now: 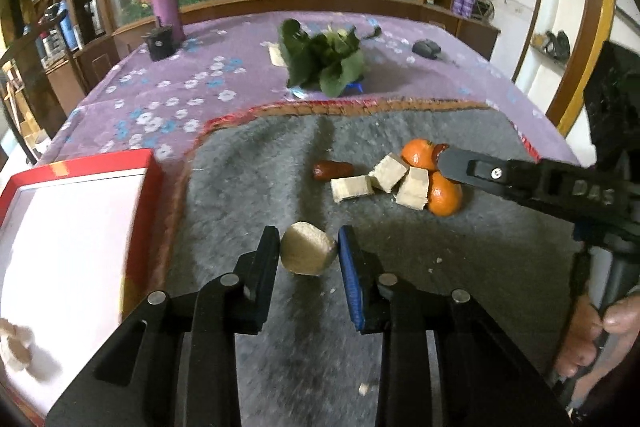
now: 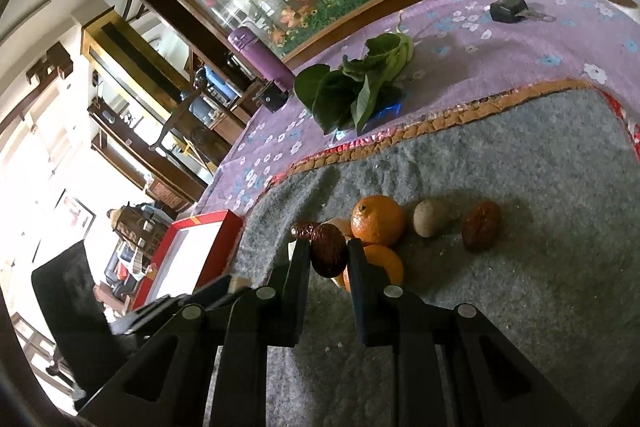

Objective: Organize fruits
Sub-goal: 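Carry both items into the white tray and open both tools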

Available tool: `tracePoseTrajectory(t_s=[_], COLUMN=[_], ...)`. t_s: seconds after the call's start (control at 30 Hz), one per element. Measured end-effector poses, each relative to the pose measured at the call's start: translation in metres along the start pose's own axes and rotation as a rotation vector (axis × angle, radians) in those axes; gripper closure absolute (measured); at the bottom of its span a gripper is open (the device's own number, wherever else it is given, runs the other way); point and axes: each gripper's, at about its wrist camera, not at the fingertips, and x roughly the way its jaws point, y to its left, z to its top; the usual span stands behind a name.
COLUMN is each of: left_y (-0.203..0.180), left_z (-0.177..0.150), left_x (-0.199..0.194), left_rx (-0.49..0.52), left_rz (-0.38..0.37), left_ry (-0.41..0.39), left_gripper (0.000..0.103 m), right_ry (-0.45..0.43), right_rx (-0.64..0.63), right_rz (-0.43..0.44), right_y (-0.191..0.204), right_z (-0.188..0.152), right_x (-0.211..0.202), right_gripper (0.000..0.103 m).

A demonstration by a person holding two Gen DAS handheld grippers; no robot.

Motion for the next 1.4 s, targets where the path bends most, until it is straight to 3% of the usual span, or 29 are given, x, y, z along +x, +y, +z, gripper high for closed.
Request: tracePoseTrajectory(t_s=[0.23, 0.37, 0.63, 0.93, 1.4], left_y=[0.029, 0.061, 0.119, 0.156, 0.174], left_z=[-0.006, -0.012, -0.028, -0.044, -0.053], left_x=[-0.034, -0.046, -0.049, -0.045, -0.033], left_rx=[-0.027, -0.077, -0.204, -0.270, -0.301], left_rz=[0.080, 0.133, 0.203, 0.249, 0.260], left_ry=[-0.070, -0.087, -0.068, -0.029, 0.024], left_gripper=[0.075, 0.075, 0.075, 0.075, 0.075], right_ry=[0.052, 0.110, 0.211, 0.295, 0.392], right_rx=[-0.063, -0.083, -0.222, -0.349, -0.349], right_rz=[0.002, 0.062, 0.123, 0.142, 0.048], right_y=[0.019, 0.046, 0.131, 0.204, 0.211], right_z=[-0.007, -0.011, -0.019, -0.034, -0.050], right_x=[0.014, 0.030, 0.076, 0.137, 0.193], right_gripper=[0.084, 0.084, 0.084, 0.084, 0.084])
